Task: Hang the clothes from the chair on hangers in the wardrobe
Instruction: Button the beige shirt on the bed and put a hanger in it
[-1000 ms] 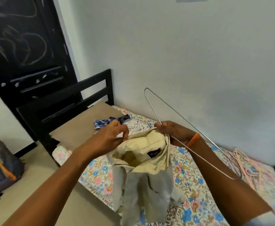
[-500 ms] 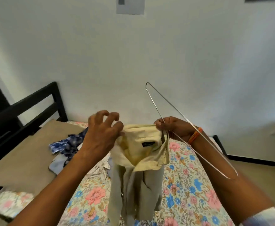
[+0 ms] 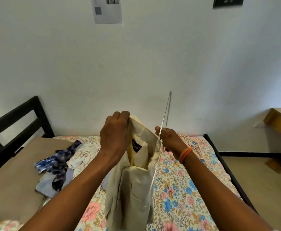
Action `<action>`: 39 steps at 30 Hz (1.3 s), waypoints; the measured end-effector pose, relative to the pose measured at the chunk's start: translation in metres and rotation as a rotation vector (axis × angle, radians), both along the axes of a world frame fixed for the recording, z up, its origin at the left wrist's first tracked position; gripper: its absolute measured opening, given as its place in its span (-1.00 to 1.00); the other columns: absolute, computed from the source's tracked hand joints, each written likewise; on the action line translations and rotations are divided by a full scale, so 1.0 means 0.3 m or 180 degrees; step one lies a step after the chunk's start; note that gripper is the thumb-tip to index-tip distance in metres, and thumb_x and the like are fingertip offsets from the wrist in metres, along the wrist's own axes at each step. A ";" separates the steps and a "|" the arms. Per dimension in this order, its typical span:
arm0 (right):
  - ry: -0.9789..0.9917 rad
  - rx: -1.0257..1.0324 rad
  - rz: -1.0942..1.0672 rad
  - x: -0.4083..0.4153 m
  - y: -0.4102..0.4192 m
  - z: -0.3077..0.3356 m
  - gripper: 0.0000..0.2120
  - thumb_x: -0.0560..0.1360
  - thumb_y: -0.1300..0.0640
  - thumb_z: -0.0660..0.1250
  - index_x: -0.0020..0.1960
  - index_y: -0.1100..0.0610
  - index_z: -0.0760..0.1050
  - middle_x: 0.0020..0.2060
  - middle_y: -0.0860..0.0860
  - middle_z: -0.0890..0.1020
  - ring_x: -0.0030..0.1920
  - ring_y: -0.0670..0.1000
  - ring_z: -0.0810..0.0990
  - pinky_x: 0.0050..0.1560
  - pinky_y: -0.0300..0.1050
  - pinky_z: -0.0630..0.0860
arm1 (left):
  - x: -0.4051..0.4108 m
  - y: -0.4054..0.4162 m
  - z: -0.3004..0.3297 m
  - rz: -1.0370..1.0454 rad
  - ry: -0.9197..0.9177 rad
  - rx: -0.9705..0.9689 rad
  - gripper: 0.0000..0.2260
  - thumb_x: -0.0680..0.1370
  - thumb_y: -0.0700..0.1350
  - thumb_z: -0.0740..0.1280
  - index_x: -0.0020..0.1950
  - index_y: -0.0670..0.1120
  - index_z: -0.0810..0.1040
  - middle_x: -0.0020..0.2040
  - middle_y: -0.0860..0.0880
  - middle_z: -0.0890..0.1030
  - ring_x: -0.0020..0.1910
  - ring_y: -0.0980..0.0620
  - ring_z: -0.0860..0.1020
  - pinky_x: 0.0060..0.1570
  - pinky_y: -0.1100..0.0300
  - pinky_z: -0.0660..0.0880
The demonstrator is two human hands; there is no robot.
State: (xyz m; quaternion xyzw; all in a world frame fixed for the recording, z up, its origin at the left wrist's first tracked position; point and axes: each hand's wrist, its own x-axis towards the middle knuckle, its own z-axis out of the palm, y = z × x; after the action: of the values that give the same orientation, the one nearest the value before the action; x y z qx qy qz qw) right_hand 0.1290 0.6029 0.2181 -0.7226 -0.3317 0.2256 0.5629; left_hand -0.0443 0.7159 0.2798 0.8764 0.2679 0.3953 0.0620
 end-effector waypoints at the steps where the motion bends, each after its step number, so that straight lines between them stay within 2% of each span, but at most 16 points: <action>1: -0.0065 0.0106 -0.0076 -0.007 -0.014 -0.013 -0.57 0.57 -0.19 0.24 -0.20 0.17 0.41 -0.43 -0.02 0.33 -0.51 -0.15 0.24 -0.47 -0.27 0.24 | 0.016 -0.009 0.017 0.0036 0.0015 0.0009 -0.79 0.60 -0.23 0.20 0.18 -0.09 0.54 0.00 -0.11 0.56 -0.07 -0.14 0.51 -0.28 0.10 0.35; 6: -0.0316 0.0232 -0.0300 -0.026 -0.069 -0.047 -0.53 0.49 -0.23 0.26 -0.07 0.22 0.49 -0.32 -0.01 0.54 -0.37 -0.15 0.45 -0.33 -0.30 0.35 | 0.107 -0.048 0.101 0.0180 0.0341 0.0188 -0.79 0.61 -0.27 0.19 0.20 -0.12 0.49 0.08 -0.13 0.50 -0.04 -0.16 0.50 -0.28 0.06 0.36; 10: -0.0630 0.0274 -0.0569 0.027 -0.103 0.005 -0.47 0.48 -0.30 0.21 -0.34 0.16 0.45 -0.49 0.03 0.53 -0.56 -0.20 0.41 -0.33 -0.18 0.40 | 0.145 -0.049 0.119 0.0350 0.0617 0.0956 -0.83 0.51 -0.33 0.23 0.05 -0.16 0.52 0.02 -0.19 0.46 -0.24 -0.17 0.48 -0.45 0.14 0.29; 12: -0.0583 0.0339 -0.0742 0.076 -0.129 0.053 -0.45 0.50 -0.30 0.18 -0.33 0.17 0.48 -0.50 0.07 0.58 -0.62 -0.20 0.40 -0.32 -0.18 0.39 | 0.151 -0.031 0.122 0.0506 0.0588 0.1514 -0.79 0.50 -0.30 0.15 -0.03 -0.12 0.55 -0.06 -0.18 0.50 -0.26 -0.17 0.47 -0.46 0.16 0.30; 14: -0.0747 0.0371 -0.1043 0.122 -0.151 0.100 -0.41 0.48 -0.35 0.13 -0.28 0.17 0.51 -0.50 0.10 0.60 -0.63 -0.16 0.46 -0.31 -0.15 0.44 | 0.161 -0.014 0.125 0.0726 0.0579 0.1689 -0.75 0.48 -0.30 0.10 -0.06 -0.09 0.54 -0.11 -0.15 0.51 -0.25 -0.17 0.46 -0.40 0.12 0.32; 16: -0.1173 0.0402 -0.1596 0.168 -0.165 0.142 -0.37 0.48 -0.39 0.04 -0.26 0.16 0.50 -0.50 0.05 0.57 -0.56 -0.09 0.54 -0.32 -0.15 0.47 | 0.174 -0.028 0.137 0.0709 0.0591 0.1289 -0.76 0.47 -0.32 0.12 -0.02 -0.12 0.54 -0.11 -0.18 0.48 -0.26 -0.20 0.47 -0.38 0.09 0.33; 19: -0.1659 0.0552 -0.2397 0.235 -0.156 0.219 -0.32 0.53 -0.37 -0.06 -0.17 0.18 0.52 -0.35 0.07 0.60 -0.34 0.09 0.58 -0.33 -0.11 0.41 | 0.194 -0.065 0.150 0.0427 0.0584 0.0414 -0.75 0.53 -0.33 0.21 0.17 -0.13 0.47 0.03 -0.18 0.40 -0.28 -0.18 0.42 -0.32 0.05 0.32; 21: -0.1748 0.0541 -0.2756 0.279 -0.144 0.272 -0.41 0.61 -0.26 0.00 -0.10 0.23 0.52 -0.32 0.08 0.55 -0.30 0.10 0.52 -0.31 -0.13 0.31 | 0.201 -0.086 0.159 0.0213 0.0689 0.0246 -0.73 0.55 -0.31 0.19 0.22 -0.11 0.42 0.06 -0.15 0.37 -0.28 -0.17 0.42 -0.27 0.06 0.32; 23: -0.1798 0.0543 -0.2967 0.319 -0.137 0.302 -0.49 0.65 -0.17 0.07 -0.09 0.24 0.52 -0.34 0.10 0.53 -0.30 0.15 0.56 -0.31 -0.11 0.33 | 0.214 -0.089 0.170 0.0017 0.0740 0.0171 -0.77 0.56 -0.28 0.17 0.20 -0.11 0.42 0.04 -0.14 0.39 -0.21 -0.15 0.46 -0.24 0.07 0.35; 25: -0.1899 0.0500 -0.3075 0.339 -0.130 0.313 -0.50 0.65 -0.18 0.07 -0.09 0.22 0.52 -0.32 0.16 0.60 -0.27 0.21 0.61 -0.32 -0.09 0.36 | 0.238 -0.076 0.182 -0.0078 0.0687 -0.0105 -0.83 0.59 -0.24 0.16 0.14 -0.14 0.46 0.00 -0.14 0.45 -0.14 -0.13 0.49 -0.22 0.08 0.38; 27: -0.2157 0.0323 -0.2997 0.326 -0.116 0.311 -0.49 0.64 -0.20 0.06 -0.06 0.20 0.52 -0.29 0.21 0.63 -0.27 0.26 0.62 -0.33 -0.08 0.35 | 0.266 -0.066 0.200 -0.0071 0.0511 -0.0413 -0.83 0.61 -0.23 0.15 0.06 -0.17 0.52 -0.05 -0.14 0.52 -0.14 -0.11 0.51 -0.22 0.06 0.44; 30: -0.2829 -0.0277 -0.2482 0.255 -0.078 0.294 -0.44 0.63 -0.26 -0.03 -0.01 0.18 0.50 -0.29 0.22 0.64 -0.29 0.27 0.64 -0.34 -0.06 0.38 | 0.292 -0.076 0.244 -0.0019 0.0380 -0.0650 -0.80 0.63 -0.18 0.15 -0.03 -0.19 0.55 -0.10 -0.13 0.56 -0.20 -0.09 0.50 -0.23 0.09 0.44; 32: -0.3407 -0.0571 -0.1898 0.188 -0.051 0.261 -0.40 0.63 -0.26 -0.10 -0.05 0.18 0.49 -0.42 0.15 0.60 -0.43 0.20 0.61 -0.44 -0.09 0.41 | 0.299 -0.083 0.275 0.0020 0.0360 -0.0805 -0.80 0.63 -0.17 0.16 -0.04 -0.21 0.55 -0.12 -0.13 0.55 -0.17 -0.11 0.53 -0.24 0.12 0.38; 35: -0.4044 -0.0735 -0.1140 0.101 -0.025 0.188 -0.49 0.62 -0.19 -0.03 -0.14 0.18 0.47 -0.59 0.06 0.48 -0.63 0.12 0.49 -0.59 -0.16 0.36 | 0.287 -0.059 0.334 0.0176 0.0301 -0.1045 -0.81 0.61 -0.17 0.23 0.01 -0.25 0.57 -0.06 -0.16 0.57 -0.04 -0.18 0.57 -0.18 0.13 0.38; 37: -0.4186 -0.0950 -0.0871 0.071 -0.036 0.157 -0.47 0.60 -0.20 -0.03 -0.01 0.20 0.51 -0.61 0.04 0.46 -0.66 0.10 0.44 -0.63 -0.20 0.31 | 0.262 -0.016 0.369 0.0239 0.0219 -0.1230 -0.79 0.60 -0.16 0.26 0.01 -0.27 0.61 0.00 -0.23 0.61 0.00 -0.20 0.58 -0.14 0.13 0.40; 39: -0.4426 -0.1055 -0.0651 0.066 -0.062 0.151 -0.39 0.60 -0.22 -0.01 0.29 0.22 0.51 -0.62 0.02 0.44 -0.68 0.06 0.38 -0.59 -0.25 0.13 | 0.233 0.034 0.392 0.0174 0.0198 -0.1461 -0.83 0.58 -0.18 0.32 -0.03 -0.26 0.65 -0.02 -0.22 0.63 -0.12 -0.12 0.57 -0.18 0.14 0.44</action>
State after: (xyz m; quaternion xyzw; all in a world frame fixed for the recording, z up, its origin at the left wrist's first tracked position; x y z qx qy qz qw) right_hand 0.1488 0.5845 0.2633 -0.8024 -0.5053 -0.2929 0.1228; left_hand 0.0257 0.7261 0.3975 0.8436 0.3762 0.2982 0.2406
